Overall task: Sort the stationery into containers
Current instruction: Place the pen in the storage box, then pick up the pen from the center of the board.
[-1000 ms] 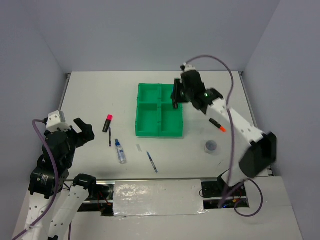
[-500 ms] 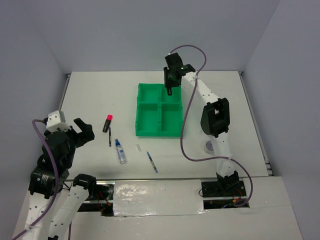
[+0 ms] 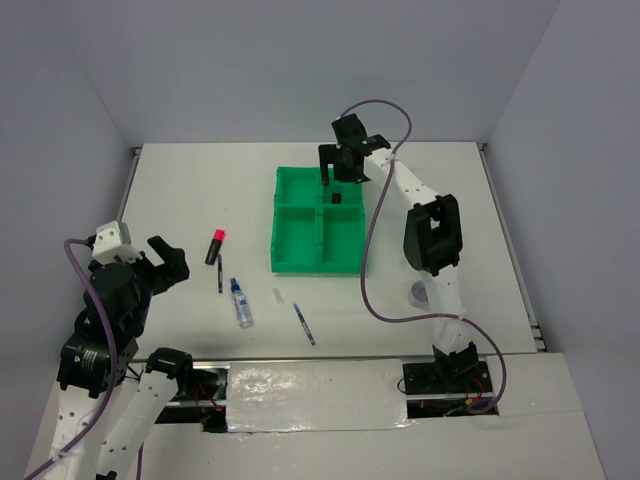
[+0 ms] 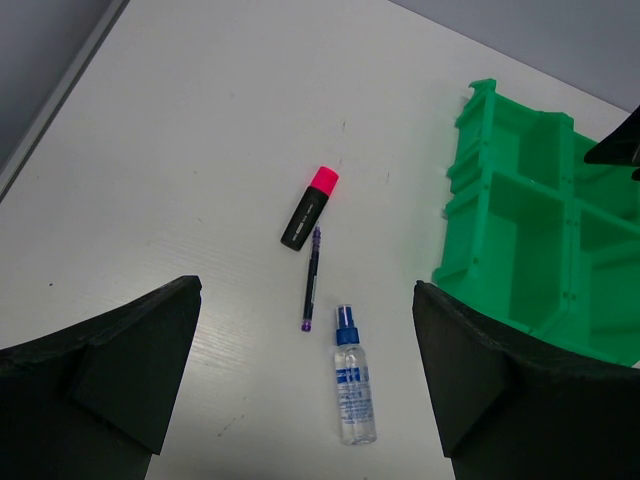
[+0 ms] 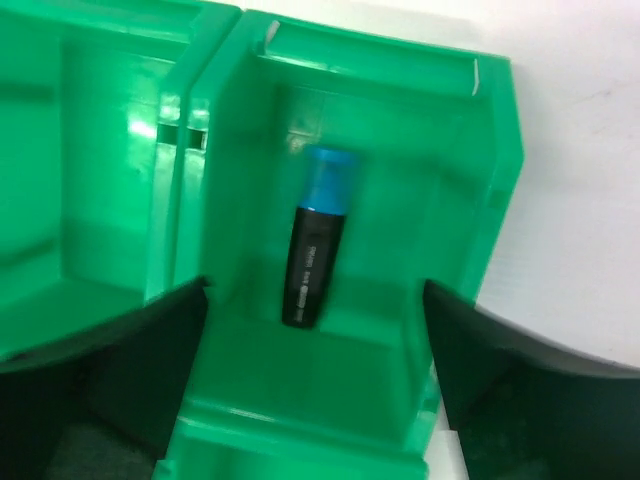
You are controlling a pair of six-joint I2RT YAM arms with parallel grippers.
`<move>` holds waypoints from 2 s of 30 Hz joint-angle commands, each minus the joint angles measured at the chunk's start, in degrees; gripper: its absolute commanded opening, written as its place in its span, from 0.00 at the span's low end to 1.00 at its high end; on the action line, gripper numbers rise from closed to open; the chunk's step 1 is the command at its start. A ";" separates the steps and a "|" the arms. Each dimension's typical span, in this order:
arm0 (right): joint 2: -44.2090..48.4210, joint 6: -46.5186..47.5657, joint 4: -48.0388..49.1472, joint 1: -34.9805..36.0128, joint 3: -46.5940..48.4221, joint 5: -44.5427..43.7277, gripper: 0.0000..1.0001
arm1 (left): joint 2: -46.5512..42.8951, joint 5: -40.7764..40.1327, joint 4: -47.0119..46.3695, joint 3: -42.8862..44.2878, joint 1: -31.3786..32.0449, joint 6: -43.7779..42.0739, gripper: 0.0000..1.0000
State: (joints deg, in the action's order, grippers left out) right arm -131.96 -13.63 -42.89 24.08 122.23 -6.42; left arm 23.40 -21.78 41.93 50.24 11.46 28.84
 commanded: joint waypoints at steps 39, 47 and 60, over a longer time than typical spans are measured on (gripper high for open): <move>47.76 -72.85 -1.25 -27.77 -61.85 -14.96 0.99 | -3.01 1.48 -3.17 -0.93 1.90 -0.37 0.99; 40.74 -75.14 0.97 -27.85 -60.54 -13.63 0.96 | -2.66 1.04 -3.00 -0.84 2.07 -0.19 0.99; 28.78 -78.31 -2.20 -28.73 -56.75 -9.76 0.65 | -1.86 0.42 -2.82 -0.67 2.25 -0.01 0.99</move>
State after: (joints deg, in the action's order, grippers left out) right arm -101.91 -89.62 -44.07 -4.12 63.96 -15.73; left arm 20.97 -20.73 41.56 49.34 13.34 28.73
